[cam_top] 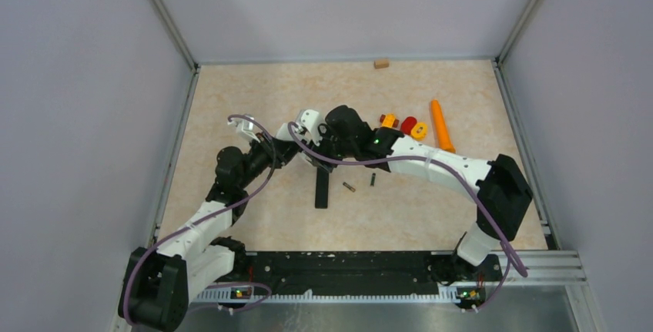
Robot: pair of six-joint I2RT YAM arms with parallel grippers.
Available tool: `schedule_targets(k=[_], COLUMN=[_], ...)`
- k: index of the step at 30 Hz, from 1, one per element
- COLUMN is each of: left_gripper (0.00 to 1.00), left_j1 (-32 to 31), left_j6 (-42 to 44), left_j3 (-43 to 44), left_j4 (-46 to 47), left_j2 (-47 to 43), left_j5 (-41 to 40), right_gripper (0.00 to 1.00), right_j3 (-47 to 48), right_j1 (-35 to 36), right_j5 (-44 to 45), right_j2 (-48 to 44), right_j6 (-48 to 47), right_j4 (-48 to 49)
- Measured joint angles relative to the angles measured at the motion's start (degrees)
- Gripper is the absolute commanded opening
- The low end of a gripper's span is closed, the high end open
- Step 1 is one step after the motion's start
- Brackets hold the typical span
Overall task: Load the batteries into the remote control
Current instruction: Load the battery cover into the remote control.
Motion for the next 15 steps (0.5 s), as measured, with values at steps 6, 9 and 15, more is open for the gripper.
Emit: schedule_targets(k=[6,9,15], left_gripper=[0.00,0.00,0.00], left_j1=[0.0,0.0,0.0], left_j6=[0.0,0.0,0.3], left_j3=[0.0,0.0,0.0], left_j4=[-0.4,-0.7,-1.4], left_j2=[0.0,-0.2,-0.3], left_j5=[-0.4,-0.5,-0.5], right_gripper=[0.45,0.45,0.45], right_j3=[0.4,0.4,0.8], right_j1=[0.0,0.0,0.0], right_j5=[-0.1,0.1,0.1], right_j2=[0.5,0.7,1.4], right_j6=[0.0,0.0,-0.1], right_j4=[-0.9,-1.1,-1.2])
